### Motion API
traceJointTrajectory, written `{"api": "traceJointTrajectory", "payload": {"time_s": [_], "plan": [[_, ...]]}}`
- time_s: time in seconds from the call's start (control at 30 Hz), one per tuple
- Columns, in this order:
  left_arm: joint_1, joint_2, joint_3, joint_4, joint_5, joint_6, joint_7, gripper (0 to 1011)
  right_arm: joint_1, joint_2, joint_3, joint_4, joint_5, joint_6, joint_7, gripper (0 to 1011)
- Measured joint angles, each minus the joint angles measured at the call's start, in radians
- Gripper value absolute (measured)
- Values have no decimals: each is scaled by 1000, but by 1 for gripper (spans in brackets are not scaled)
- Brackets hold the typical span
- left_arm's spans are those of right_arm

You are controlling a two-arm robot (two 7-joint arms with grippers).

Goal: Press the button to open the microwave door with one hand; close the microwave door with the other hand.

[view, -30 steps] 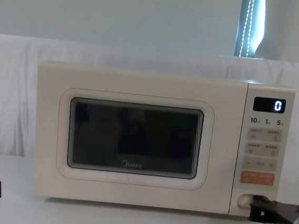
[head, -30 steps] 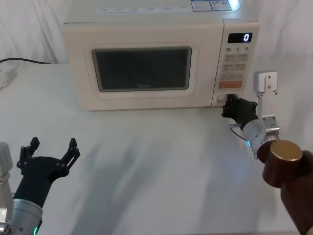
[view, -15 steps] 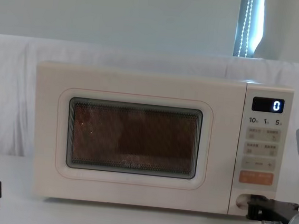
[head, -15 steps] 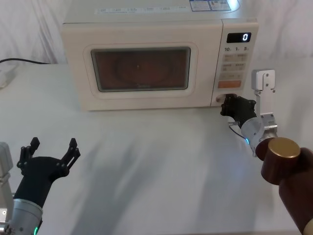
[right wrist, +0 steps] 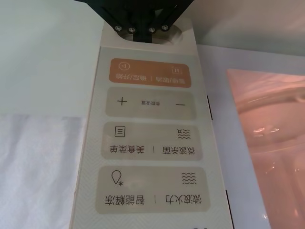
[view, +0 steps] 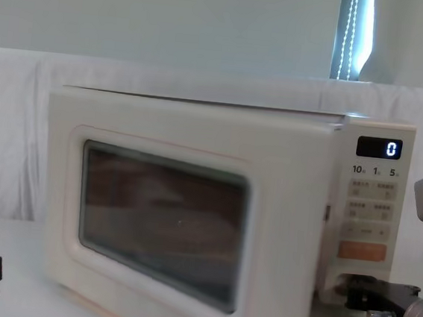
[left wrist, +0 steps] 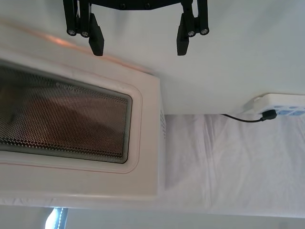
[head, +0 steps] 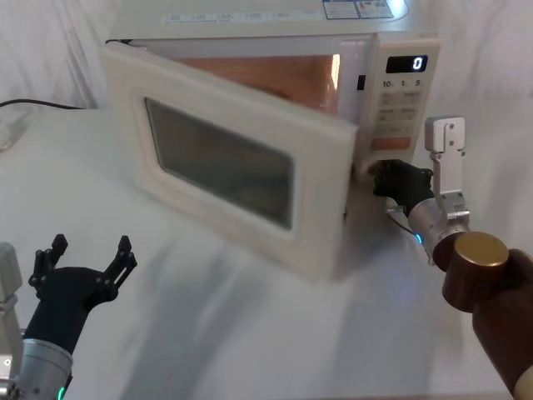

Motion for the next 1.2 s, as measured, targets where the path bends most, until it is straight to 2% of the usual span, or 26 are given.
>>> {"api": "traceJointTrajectory", "payload": {"time_s": [0.23,0.47,0.57,0.6,0.83,1.0,1.2], "plan": [[0,0,0,0,0,0,0,1001,-31,3,1,-52,1,19,1,0],[0,0,0,0,0,0,0,1001,-111,12,0,-188,3,68,1,0],[0,0,0,0,0,0,0,1001,-160,17,-1,-269,5,93,2,0],[0,0,0,0,0,0,0,1001,-160,17,-1,-269,5,93,2,0],[0,0,0,0,0,0,0,1001,-255,26,-5,-408,8,126,-6,0],[0,0,0,0,0,0,0,1001,-311,31,-9,-479,9,133,-12,0],[0,0,0,0,0,0,0,1001,-380,34,-15,-556,-4,103,-33,0]]}}
